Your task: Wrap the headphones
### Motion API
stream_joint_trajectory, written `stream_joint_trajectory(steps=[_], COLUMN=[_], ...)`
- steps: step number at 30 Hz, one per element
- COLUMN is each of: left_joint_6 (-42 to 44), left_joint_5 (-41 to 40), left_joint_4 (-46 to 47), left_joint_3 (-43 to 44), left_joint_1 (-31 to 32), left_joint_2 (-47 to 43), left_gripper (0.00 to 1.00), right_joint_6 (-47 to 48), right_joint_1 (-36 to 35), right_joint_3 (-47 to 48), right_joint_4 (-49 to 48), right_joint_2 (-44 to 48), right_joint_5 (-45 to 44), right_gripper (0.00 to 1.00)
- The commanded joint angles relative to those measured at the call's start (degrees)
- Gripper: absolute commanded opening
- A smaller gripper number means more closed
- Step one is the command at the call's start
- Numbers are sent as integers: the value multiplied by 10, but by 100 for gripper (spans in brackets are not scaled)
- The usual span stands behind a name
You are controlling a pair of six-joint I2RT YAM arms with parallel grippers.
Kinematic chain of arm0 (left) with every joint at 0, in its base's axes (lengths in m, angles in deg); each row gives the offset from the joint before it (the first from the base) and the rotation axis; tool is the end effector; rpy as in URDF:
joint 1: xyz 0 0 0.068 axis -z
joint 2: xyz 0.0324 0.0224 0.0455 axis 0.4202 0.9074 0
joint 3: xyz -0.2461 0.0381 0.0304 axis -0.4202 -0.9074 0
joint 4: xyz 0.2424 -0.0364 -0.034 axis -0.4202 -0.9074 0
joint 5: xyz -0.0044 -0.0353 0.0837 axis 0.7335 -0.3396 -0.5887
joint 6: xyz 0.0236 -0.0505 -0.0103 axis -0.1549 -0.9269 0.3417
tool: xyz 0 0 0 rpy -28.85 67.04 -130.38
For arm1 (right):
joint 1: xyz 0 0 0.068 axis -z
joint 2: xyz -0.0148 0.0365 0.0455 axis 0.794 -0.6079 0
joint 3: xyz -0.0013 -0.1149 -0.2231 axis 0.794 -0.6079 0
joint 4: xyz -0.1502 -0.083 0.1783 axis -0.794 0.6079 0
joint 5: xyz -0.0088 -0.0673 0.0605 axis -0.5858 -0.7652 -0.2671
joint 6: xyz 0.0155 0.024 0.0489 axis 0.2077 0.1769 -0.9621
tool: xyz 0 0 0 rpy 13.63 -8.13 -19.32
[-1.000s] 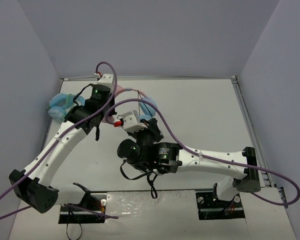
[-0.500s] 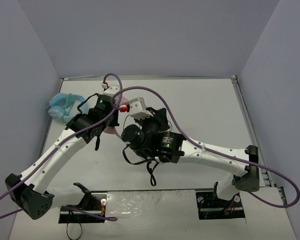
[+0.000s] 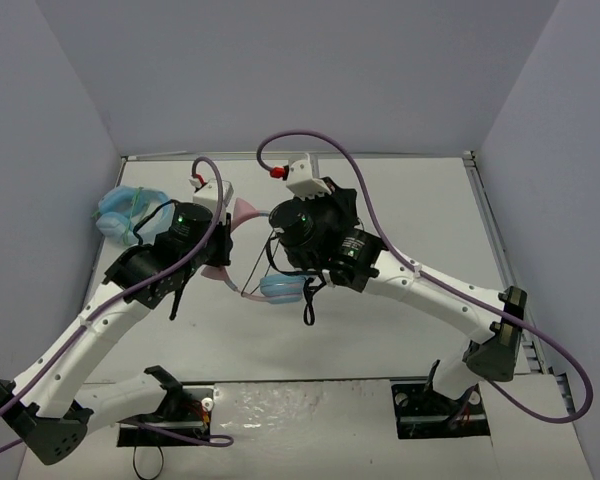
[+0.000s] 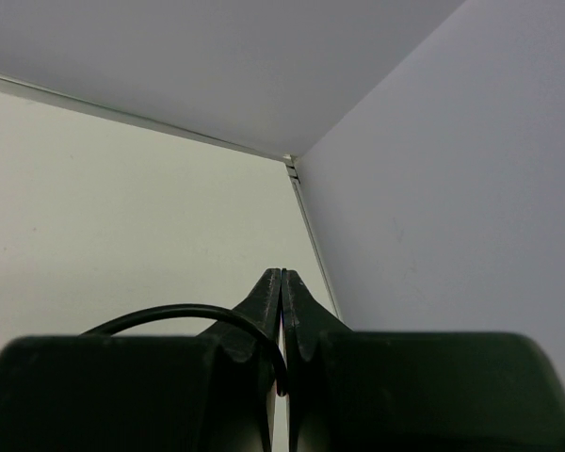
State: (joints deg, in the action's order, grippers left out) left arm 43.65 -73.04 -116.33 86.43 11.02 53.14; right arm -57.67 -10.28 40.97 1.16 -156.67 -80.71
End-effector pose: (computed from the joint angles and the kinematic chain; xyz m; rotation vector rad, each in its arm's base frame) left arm 0.1775 -0.1214 0.3688 0.2202 2.0918 -0.4390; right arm 0.1832 0.2724 0.4028 -0.1297 1.6337 -0.5204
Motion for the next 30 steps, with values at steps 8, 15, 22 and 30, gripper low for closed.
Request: stream_joint_trajectory(steps=[8,15,22,30], left_joint_6=[-25,-15,-9,-32], left_joint_5=[66,111,171,159], left_joint_4=[21,19,24,48], left_joint_3=[2,3,22,60], left_joint_1=[19,21,21,21], left_joint_2=[-58,-87,-101,-124], left_gripper=[0,0,0,0], right_joint_6=[53,26,-7,-85], right_joint_1=[94,134,146,155], right_joint_3=[25,22,-1,-56], right_joint_4=[-111,-115,-115,-115], right_joint_2=[5,-16,-29,-3], right_joint_5=[106,160,195,251], right_gripper=[0,0,0,0])
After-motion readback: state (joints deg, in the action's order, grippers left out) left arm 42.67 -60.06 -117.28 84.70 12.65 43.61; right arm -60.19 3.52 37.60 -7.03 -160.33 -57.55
